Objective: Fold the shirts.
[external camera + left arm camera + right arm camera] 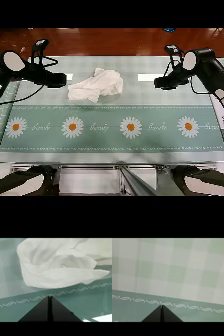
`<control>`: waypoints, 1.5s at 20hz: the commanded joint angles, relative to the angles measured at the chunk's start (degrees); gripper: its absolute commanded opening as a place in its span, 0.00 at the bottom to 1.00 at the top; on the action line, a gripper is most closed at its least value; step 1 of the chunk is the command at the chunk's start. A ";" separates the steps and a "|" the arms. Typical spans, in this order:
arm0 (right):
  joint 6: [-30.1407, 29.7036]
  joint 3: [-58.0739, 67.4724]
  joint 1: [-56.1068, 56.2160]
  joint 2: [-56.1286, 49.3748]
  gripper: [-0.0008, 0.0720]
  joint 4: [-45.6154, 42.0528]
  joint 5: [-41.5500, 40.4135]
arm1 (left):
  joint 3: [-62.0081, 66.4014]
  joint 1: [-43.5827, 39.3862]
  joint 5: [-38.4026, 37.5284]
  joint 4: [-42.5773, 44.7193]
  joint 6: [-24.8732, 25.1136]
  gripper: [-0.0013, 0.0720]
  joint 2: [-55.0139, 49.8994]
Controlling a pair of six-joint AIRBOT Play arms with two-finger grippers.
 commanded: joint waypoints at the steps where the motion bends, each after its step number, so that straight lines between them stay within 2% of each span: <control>1: 0.00 0.04 0.02 -0.02 0.04 0.02 0.02 | -0.02 -0.02 0.02 0.00 0.02 0.07 -0.02; 15: 0.00 0.04 0.02 -0.02 0.04 0.02 -0.13 | -0.02 -0.02 0.02 0.00 0.02 0.07 -0.02; 17: 0.04 0.04 0.02 -0.02 0.04 -0.15 -5.60 | -0.02 -0.02 0.09 0.00 0.00 0.07 -0.02; 19: 0.37 0.04 0.02 -0.02 0.04 1.64 -8.59 | -0.02 -0.02 4.66 0.00 0.02 0.07 -0.15; 22: 0.37 0.04 0.02 -0.02 0.04 1.77 -8.07 | -0.02 -0.15 10.12 -0.07 -1.49 0.07 -0.26; 23: 0.39 0.04 0.02 -0.02 0.12 1.27 -8.15 | -0.02 -0.13 11.85 -0.04 -1.49 0.07 -0.33; 24: 0.37 0.00 0.02 -0.02 0.41 1.05 -7.91 | -0.02 -0.13 15.19 -0.04 -1.57 0.07 -0.39; 25: 0.26 -0.02 0.02 -0.04 0.59 0.63 -7.26 | -0.02 -0.13 19.06 -0.17 -1.88 0.08 -0.44; 26: 0.17 -0.02 0.02 -0.02 0.58 0.07 -6.10 | -0.02 -0.13 22.45 -1.57 -3.28 0.20 -0.55; 28: 0.17 -0.02 0.04 -0.02 0.58 -1.62 -3.78 | 0.02 -0.24 29.14 -6.64 -3.63 0.72 -1.70; 29: 0.17 -0.02 0.02 -0.02 0.58 -1.70 -3.15 | 0.44 -0.52 30.10 -8.94 -2.54 0.71 -2.95; 30: 0.22 -0.13 0.04 -0.02 0.58 -1.68 -3.10 | 1.66 -1.25 28.44 -10.95 0.72 0.71 -5.01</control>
